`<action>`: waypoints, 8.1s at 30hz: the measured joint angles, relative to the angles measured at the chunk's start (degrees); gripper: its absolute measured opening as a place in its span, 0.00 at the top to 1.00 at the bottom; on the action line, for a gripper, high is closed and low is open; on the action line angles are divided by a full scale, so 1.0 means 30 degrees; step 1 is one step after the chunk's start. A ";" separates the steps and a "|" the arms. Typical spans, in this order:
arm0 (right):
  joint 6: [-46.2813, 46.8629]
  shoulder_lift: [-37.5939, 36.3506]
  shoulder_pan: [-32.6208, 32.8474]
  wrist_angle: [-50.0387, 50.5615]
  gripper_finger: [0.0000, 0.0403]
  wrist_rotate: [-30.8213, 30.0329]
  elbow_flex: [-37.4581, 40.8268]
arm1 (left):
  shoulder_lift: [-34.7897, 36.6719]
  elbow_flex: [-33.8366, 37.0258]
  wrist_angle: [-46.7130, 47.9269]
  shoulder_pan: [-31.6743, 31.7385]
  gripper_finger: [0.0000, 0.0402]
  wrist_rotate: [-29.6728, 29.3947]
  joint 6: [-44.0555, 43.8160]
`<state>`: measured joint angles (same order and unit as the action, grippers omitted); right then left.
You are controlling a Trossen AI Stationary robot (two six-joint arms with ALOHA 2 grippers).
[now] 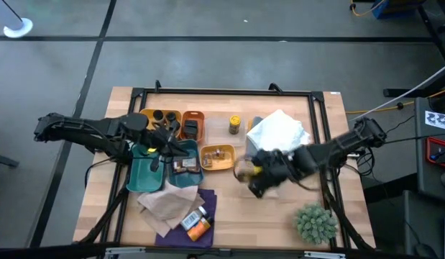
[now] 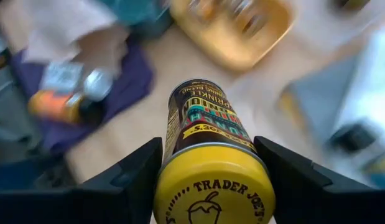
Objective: Sort spices by type
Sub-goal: Put the yellow spice bottle into the top transparent bin, then put the orange spice bottle into the top yellow bin
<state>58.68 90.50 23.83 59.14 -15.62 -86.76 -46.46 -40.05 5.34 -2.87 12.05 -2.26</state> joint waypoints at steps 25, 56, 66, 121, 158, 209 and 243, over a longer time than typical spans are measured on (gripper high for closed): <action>-1.3654 0.2855 -1.0620 -0.3209 0.40 0.2854 0.0080 | -0.0021 0.0007 0.2038 0.0000 0.99 -0.3471 0.2367; -1.6355 0.5778 -1.0715 -0.2745 0.38 0.2046 0.0080 | -0.0029 0.0015 0.2560 -0.0007 0.99 -0.3606 0.1245; -1.6352 0.5756 -1.0708 -0.2772 0.32 0.2016 0.0080 | -0.0029 0.0029 0.3046 -0.0007 0.99 -0.3606 0.1186; -1.6039 0.5987 -0.3001 -0.0467 0.29 0.2061 -0.6691 | -0.6688 -0.0003 -0.5215 -0.6750 0.99 -0.0281 -0.5655; -1.8232 1.3750 0.1300 -1.1754 0.29 0.3731 -0.5379 | -0.6651 0.0007 -0.3474 -0.6834 0.99 -0.1086 -0.5619; -1.6976 1.4455 0.0731 0.5976 0.48 0.2863 -1.5929 | -0.6651 0.0007 -0.3639 -0.6624 0.91 -0.1639 -0.4743; -1.5215 1.4229 -0.1615 0.9890 0.48 0.2642 -1.6050 | -1.2494 0.0015 -0.6313 -0.5508 0.40 -0.7577 -0.3613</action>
<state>13.04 133.19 18.98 88.81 -7.69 -134.91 -83.94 -40.01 -13.60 -19.40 -10.68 -13.10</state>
